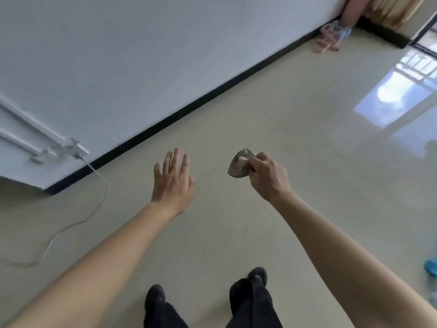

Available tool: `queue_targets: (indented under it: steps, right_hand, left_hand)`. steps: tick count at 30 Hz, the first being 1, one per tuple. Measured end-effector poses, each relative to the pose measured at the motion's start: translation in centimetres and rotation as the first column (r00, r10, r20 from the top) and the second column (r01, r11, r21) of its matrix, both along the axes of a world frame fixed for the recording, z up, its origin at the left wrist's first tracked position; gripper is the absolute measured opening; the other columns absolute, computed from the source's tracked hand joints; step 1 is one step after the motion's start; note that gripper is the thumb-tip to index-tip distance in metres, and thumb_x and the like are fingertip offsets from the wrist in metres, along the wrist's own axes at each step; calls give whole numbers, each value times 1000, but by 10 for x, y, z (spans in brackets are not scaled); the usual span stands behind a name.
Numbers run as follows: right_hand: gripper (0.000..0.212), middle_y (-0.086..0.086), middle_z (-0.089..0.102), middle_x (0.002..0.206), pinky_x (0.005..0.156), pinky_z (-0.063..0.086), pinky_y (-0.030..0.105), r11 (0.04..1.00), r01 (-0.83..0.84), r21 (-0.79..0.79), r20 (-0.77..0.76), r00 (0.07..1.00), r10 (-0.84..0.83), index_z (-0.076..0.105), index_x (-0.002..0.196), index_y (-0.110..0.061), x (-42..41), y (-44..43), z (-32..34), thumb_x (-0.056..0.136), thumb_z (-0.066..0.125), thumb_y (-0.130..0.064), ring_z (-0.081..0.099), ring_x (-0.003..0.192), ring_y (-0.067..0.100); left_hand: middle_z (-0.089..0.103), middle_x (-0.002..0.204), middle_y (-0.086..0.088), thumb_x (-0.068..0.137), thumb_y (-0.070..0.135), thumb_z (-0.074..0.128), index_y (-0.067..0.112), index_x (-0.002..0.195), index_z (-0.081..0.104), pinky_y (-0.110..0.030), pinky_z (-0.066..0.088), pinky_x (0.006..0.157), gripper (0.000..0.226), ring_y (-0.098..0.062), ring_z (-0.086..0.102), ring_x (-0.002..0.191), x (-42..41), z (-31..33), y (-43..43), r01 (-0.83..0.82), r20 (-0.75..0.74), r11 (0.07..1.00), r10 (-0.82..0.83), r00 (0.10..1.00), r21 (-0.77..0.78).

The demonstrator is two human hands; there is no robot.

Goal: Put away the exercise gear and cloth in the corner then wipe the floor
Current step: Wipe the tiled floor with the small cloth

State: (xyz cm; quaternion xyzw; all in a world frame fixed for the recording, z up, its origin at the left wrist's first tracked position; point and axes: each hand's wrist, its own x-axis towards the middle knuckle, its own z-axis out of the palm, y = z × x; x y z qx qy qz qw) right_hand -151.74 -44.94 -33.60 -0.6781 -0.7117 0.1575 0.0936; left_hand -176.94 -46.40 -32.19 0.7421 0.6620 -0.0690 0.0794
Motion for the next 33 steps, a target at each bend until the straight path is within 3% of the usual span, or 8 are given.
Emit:
queue_targets:
  steps: [5, 10, 15, 20, 25, 33]
  right_hand:
    - [19, 7, 59, 107, 60, 40, 32, 987, -158, -20, -41, 987, 157, 63, 108, -13, -6, 11, 3, 92, 52, -15, 61, 83, 36]
    - [24, 8, 58, 107, 60, 36, 32, 965, -262, -13, -35, 965, 261, 58, 115, -11, -29, 3, 15, 91, 53, -14, 61, 84, 37]
    - [50, 10, 55, 113, 62, 35, 34, 933, -361, 2, 44, 932, 360, 44, 139, -20, -52, -19, 11, 91, 51, -12, 60, 92, 39]
    - [52, 9, 48, 112, 63, 36, 34, 910, -414, -33, 93, 905, 415, 43, 145, -35, -62, -44, -29, 97, 48, -16, 54, 100, 34]
    - [45, 9, 45, 106, 60, 37, 33, 878, -468, -101, 86, 875, 477, 50, 139, -35, -63, -51, -130, 97, 47, -19, 52, 94, 32]
    - [51, 15, 47, 116, 65, 36, 34, 813, -503, -294, -25, 854, 520, 39, 149, -27, -70, -68, -404, 99, 42, -19, 49, 90, 32]
  left_hand:
    - [-6, 165, -12, 104, 37, 26, 13, 158, 6, -53, 8, 119, 62, -31, 0, 152, -1, 9, -30, -137, -94, 990, 134, 986, -24]
    - [-1, 166, -14, 103, 37, 28, 11, 158, 11, -54, 11, 118, 62, -33, 4, 152, -20, 12, -55, -246, -47, 969, 247, 968, 25]
    - [-7, 165, -12, 104, 39, 23, 11, 158, 3, -53, 6, 120, 63, -31, -2, 152, -35, -13, -95, -323, 19, 946, 324, 946, -9]
    - [-6, 165, -12, 105, 37, 22, 10, 158, 4, -53, 10, 120, 62, -30, 0, 152, -40, -56, -141, -390, 9, 917, 392, 920, -87]
    - [-4, 166, -13, 105, 36, 23, 10, 158, 5, -53, 10, 120, 62, -30, 2, 152, -39, -145, -168, -449, -7, 880, 454, 891, -156]
    - [-6, 166, -12, 105, 36, 21, 11, 158, 2, -53, 10, 120, 62, -30, 1, 152, -17, -414, -200, -566, -102, 750, 569, 816, -343]
